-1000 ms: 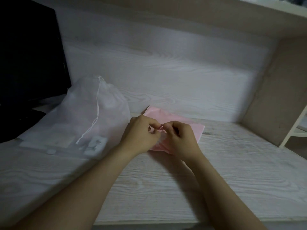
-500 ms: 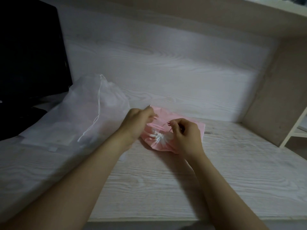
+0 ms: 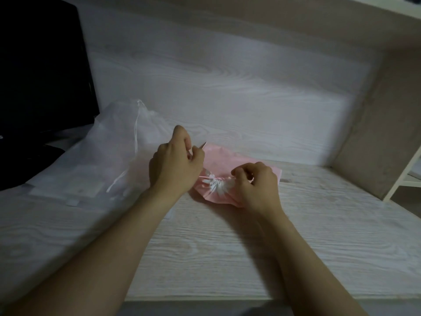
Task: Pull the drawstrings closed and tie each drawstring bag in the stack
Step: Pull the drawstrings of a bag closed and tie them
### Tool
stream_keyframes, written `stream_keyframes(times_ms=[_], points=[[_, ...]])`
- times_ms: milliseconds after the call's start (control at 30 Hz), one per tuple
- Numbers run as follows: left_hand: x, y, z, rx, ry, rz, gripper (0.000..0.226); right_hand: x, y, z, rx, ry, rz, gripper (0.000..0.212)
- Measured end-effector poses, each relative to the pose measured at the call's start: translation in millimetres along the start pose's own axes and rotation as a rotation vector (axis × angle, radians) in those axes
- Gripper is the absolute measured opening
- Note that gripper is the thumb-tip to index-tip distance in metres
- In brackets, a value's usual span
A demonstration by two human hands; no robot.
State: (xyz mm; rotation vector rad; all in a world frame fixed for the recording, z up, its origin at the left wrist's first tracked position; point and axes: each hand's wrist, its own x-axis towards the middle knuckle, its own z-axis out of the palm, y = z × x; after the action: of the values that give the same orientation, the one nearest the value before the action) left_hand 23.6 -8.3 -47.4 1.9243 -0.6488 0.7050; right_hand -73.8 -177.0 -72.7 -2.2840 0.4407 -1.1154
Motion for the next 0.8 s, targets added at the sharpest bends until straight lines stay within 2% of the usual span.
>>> stream_keyframes(times_ms=[133, 267, 367, 500, 633, 800], points=[[-3, 0, -3, 0.189, -0.199, 0.102, 0.008, 0, 6, 5, -0.123, -0.051, 0.073, 0.030], [-8, 0, -1, 0.338, -0.298, 0.166, 0.019, 1, 11, 12, -0.179, -0.107, 0.096, 0.035], [-9, -6, 4, 0.332, -0.338, 0.195, 0.020, 1, 10, 13, -0.161, -0.115, 0.122, 0.031], [-6, -15, 12, 0.282, -0.355, 0.244, 0.025, 1, 6, 9, 0.007, -0.102, 0.213, 0.034], [-3, -15, 15, 0.299, -0.366, 0.190, 0.030, 1, 6, 8, 0.090, -0.081, 0.257, 0.025], [-1, -5, 6, 0.265, -0.501, 0.028, 0.036, 2, 7, 4, 0.124, -0.063, 0.272, 0.024]])
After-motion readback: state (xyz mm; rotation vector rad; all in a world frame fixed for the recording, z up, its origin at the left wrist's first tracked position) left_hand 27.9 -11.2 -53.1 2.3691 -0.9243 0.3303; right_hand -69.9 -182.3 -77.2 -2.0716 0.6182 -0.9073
